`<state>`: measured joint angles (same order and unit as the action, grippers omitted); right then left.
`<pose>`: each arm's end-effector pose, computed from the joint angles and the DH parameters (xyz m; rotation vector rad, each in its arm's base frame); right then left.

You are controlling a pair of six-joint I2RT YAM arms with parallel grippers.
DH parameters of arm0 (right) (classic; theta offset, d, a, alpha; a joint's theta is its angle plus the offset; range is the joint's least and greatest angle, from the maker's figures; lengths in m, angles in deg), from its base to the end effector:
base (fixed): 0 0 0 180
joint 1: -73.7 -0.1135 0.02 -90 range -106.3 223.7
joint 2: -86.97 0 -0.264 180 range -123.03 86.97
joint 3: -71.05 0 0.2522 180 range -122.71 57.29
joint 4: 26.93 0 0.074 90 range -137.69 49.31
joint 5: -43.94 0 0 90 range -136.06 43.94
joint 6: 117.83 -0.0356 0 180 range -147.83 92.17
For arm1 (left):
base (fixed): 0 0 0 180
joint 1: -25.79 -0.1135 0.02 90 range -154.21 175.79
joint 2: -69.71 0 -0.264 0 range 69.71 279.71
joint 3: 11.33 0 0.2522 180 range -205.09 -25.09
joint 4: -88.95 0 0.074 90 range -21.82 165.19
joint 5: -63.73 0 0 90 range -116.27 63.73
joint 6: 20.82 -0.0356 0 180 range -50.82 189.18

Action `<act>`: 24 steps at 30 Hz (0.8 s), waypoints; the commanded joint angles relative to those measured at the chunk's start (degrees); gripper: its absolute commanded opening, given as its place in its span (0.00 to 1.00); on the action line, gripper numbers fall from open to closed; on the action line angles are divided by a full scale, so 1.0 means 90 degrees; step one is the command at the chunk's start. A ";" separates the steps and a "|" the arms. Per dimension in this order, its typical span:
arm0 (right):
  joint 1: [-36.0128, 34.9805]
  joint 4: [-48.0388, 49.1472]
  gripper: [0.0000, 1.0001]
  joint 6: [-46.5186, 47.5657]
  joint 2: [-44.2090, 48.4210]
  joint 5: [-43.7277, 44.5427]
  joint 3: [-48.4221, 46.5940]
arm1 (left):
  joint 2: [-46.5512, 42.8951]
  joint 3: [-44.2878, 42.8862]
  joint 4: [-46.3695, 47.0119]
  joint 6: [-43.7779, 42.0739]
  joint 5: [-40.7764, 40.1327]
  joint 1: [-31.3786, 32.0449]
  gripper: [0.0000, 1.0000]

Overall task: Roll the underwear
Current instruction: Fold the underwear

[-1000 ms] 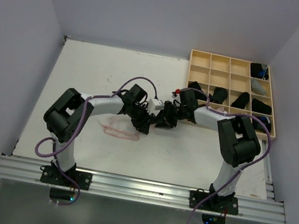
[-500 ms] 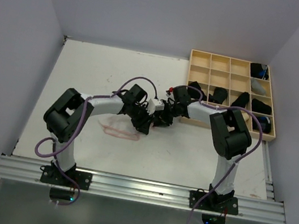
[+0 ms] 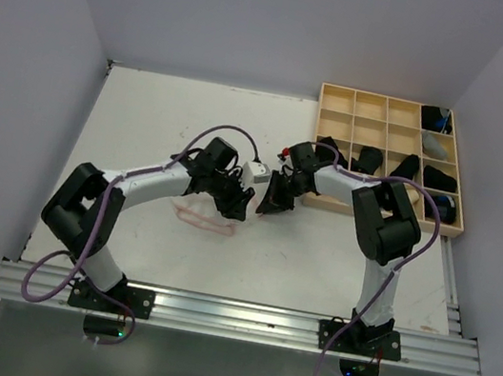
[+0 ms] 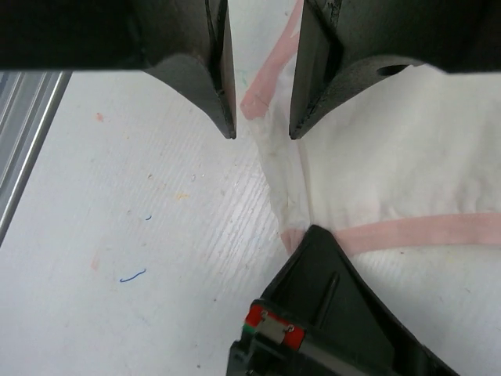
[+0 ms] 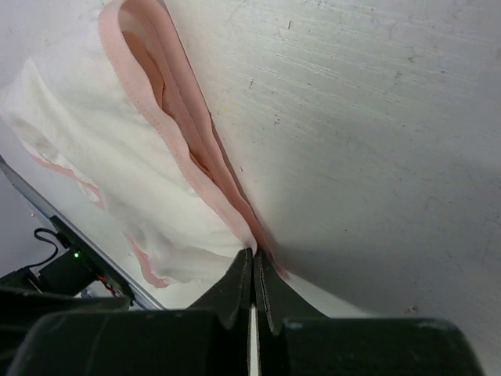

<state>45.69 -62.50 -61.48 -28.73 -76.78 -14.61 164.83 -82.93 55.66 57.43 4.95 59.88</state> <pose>0.3411 0.2020 0.1299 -0.0291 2.8889 0.9997 0.2646 -0.2014 0.1884 1.1900 2.2686 -0.8471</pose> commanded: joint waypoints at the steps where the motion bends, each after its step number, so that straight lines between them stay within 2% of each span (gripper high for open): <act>1: 0.0026 -0.0263 0.00 0.0174 -0.0191 0.0103 -0.0292 | -0.0363 -0.0116 -0.0320 -0.0208 0.0066 -0.0008 0.36; 3: 0.0026 -0.0253 0.00 0.0184 -0.0182 0.0103 -0.0283 | -0.0314 0.0001 -0.0330 -0.0228 -0.0050 -0.0008 0.34; 6: 0.0016 -0.0204 0.00 0.0165 -0.0143 0.0083 -0.0224 | -0.0013 0.0031 -0.0301 -0.0218 -0.0129 0.0002 0.27; 10: 0.0007 -0.0272 0.00 0.0281 -0.0113 0.0142 -0.0214 | 0.0476 0.0031 -0.0407 -0.0315 -0.0100 0.0012 0.11; 12: 0.0016 -0.0438 0.06 0.0379 -0.0094 0.0200 -0.0321 | 0.0652 0.0031 -0.0525 -0.0451 -0.0110 0.0021 0.06; 13: 0.0026 -0.0507 0.14 0.0476 -0.0036 0.0249 -0.0477 | 0.0682 0.0031 -0.0699 -0.0520 -0.0100 0.0021 0.03; 16: 0.0143 -0.0498 0.29 0.0594 0.0170 0.0260 -0.0827 | 0.0731 0.0089 -0.0916 -0.0852 -0.0216 0.0031 0.01; 17: 0.0163 -0.0459 0.30 0.0614 0.0209 0.0191 -0.0936 | 0.0731 0.0118 -0.0955 -0.1027 -0.0256 0.0041 0.01; 20: 0.0192 -0.0274 0.30 0.0653 0.0335 -0.0072 -0.1308 | 0.0595 0.0167 -0.1023 -0.1301 -0.0315 0.0041 0.08; 21: 0.0192 -0.0099 0.30 0.0614 0.0384 -0.0247 -0.1308 | 0.0507 0.0196 -0.0994 -0.1341 -0.0296 0.0041 0.23; 24: 0.0173 0.0683 0.29 0.0185 0.0366 -0.0775 -0.1288 | -0.0037 0.0333 -0.0751 -0.1448 -0.0198 0.0050 0.42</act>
<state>47.55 -62.65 -57.74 -28.38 -78.48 -24.16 169.09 -81.73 49.82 48.18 4.61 60.27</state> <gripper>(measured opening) 0.294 0.378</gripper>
